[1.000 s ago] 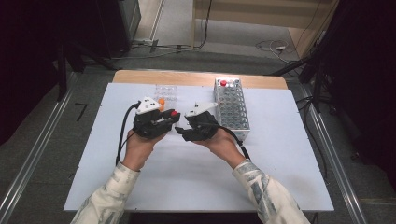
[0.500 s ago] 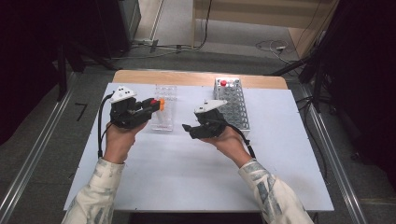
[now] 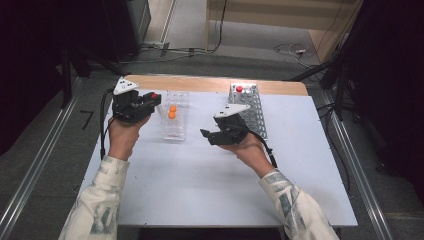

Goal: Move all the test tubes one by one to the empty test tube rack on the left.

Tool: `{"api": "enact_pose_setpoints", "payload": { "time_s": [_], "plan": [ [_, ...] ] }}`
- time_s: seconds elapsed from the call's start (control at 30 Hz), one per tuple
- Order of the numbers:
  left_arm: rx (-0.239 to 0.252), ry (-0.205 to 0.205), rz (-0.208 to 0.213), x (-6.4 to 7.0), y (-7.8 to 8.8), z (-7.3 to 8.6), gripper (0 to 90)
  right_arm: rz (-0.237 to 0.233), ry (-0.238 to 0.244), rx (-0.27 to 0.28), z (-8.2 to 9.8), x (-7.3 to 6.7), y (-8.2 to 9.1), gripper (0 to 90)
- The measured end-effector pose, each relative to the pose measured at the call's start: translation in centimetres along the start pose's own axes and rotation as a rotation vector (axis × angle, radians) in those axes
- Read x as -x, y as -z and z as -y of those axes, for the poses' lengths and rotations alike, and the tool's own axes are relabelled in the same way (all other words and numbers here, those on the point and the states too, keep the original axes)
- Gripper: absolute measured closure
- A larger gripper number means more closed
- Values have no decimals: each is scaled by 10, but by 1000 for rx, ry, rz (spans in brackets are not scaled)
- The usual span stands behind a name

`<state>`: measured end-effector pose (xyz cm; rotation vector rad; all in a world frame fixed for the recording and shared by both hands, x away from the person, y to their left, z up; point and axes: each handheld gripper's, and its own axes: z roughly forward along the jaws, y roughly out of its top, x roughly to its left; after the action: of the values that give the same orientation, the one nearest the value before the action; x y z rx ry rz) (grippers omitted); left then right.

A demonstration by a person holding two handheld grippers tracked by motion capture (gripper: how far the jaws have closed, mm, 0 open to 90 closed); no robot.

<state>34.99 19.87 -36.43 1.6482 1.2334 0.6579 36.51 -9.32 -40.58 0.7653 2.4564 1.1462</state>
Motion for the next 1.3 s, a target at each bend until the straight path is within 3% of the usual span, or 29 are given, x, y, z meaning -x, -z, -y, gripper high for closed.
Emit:
{"api": "enact_pose_setpoints", "payload": {
  "time_s": [0.17,0.47,0.6,0.93,1.17,1.3],
  "plan": [
    [3,12,-11,-3,-9,-2,704,8,-10,-2,2,2,2,326],
    [-10,-18,-21,2,-21,3,703,14,-11,4,4,6,3,327],
    [-24,-58,-56,8,-26,8,702,12,-16,2,4,5,3,327],
    [-61,-56,-69,9,-38,26,693,17,-22,2,6,7,5,328],
    [-58,-49,-68,9,-36,27,593,19,-24,2,6,9,5,328],
    [-42,-9,-56,9,-30,27,431,31,-39,15,7,15,8,328]
  ]
}}
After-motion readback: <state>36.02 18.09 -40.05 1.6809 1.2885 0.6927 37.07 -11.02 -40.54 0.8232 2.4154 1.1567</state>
